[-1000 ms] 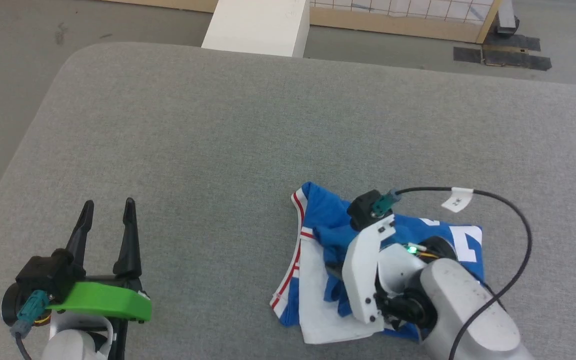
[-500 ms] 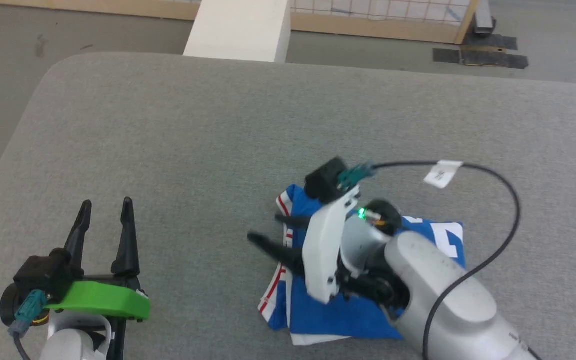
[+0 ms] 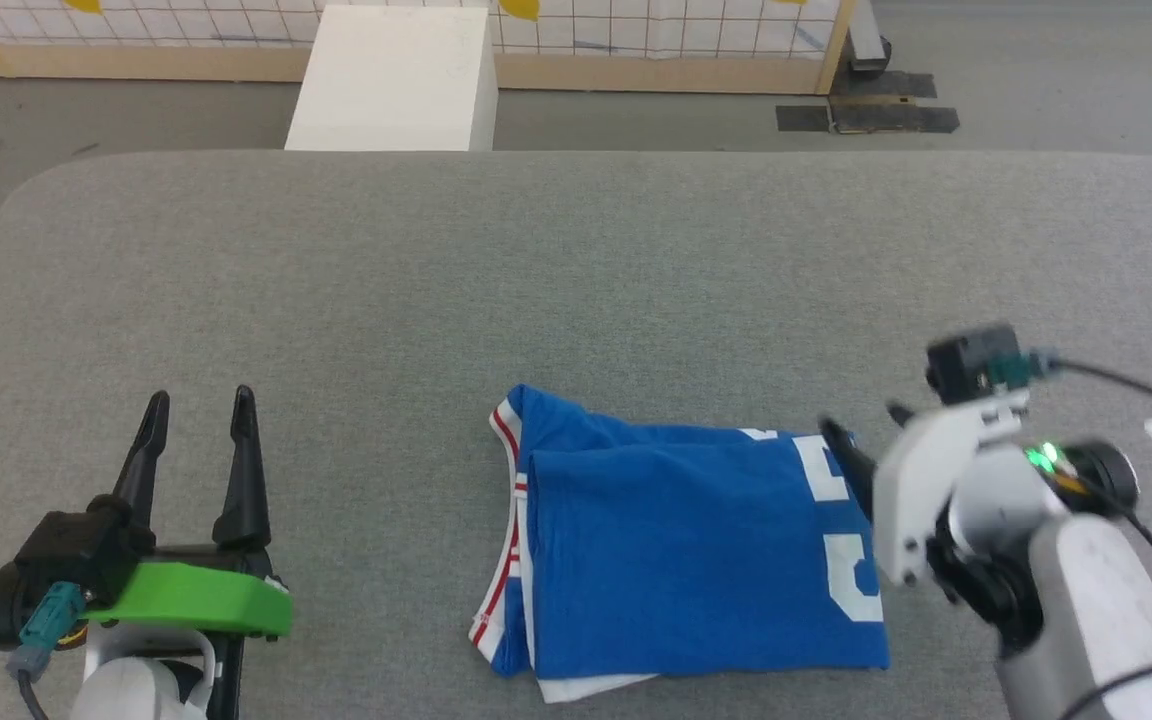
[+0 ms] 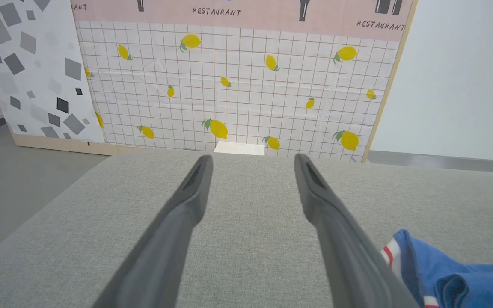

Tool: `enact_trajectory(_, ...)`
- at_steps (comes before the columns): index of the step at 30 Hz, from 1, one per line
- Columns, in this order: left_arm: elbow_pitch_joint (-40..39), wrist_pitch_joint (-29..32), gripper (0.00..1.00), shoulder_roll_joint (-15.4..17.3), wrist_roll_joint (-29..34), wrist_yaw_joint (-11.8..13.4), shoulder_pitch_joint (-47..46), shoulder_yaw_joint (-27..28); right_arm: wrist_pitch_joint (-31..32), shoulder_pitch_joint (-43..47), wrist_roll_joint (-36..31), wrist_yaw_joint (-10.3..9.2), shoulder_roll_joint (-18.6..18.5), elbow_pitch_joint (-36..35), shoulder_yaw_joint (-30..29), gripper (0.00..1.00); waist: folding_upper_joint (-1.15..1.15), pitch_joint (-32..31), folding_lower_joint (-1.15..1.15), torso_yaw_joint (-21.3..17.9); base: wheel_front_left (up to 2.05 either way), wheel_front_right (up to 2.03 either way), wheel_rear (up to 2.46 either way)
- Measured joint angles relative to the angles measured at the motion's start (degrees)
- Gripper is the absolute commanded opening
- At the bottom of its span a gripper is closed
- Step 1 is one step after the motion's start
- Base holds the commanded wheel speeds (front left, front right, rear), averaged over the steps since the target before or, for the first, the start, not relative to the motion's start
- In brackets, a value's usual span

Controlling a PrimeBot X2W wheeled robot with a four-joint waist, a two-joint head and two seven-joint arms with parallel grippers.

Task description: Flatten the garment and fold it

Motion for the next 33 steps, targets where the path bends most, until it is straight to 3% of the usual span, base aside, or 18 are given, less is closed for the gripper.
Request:
enact_trajectory(6,0.0,0.0,1.0,0.0,0.0,-0.1,0.0,-0.3,4.2,7.1,-2.5,0.0,1.2,-0.7,-1.3,1.0,0.0,1.1,0.0,0.0,0.0,0.0,0.0)
enact_trajectory(14,0.2,0.0,1.0,0.0,0.0,-0.1,-0.1,-0.4,6.5,8.2,-4.2,0.0,1.8,2.5,-0.7,1.0,0.0,2.0,0.0,0.8,0.0,0.0,0.0)
enact_trajectory(15,0.2,0.0,1.0,0.0,0.0,-0.1,-0.1,-0.4,6.5,8.2,-4.2,0.0,1.9,2.8,-0.8,0.4,0.0,2.0,0.0,0.8,0.0,0.0,0.0)
enact_trajectory(16,0.3,0.0,1.0,0.0,0.0,-0.1,-0.1,-0.4,6.5,8.0,-4.2,0.01,1.9,2.9,-0.8,0.0,0.0,1.9,0.0,0.8,0.0,0.0,0.0)
enact_trajectory(22,-0.4,0.0,1.0,0.1,0.0,-0.1,0.1,0.7,7.9,6.5,-1.9,0.02,0.3,2.4,2.3,0.0,0.0,1.8,0.0,-0.9,0.0,0.0,0.0)
enact_trajectory(27,-2.9,0.0,1.0,0.4,-0.3,-0.1,1.1,3.0,10.7,2.7,0.7,0.03,-6.9,-0.3,7.9,0.0,0.0,2.0,0.0,-4.6,0.0,0.0,0.0)
enact_trajectory(33,-5.3,0.1,1.0,2.7,-0.6,-0.1,1.9,3.9,11.4,-4.6,4.7,0.02,-16.4,-1.0,12.6,0.0,0.0,3.2,0.0,-11.6,0.0,0.0,0.0)
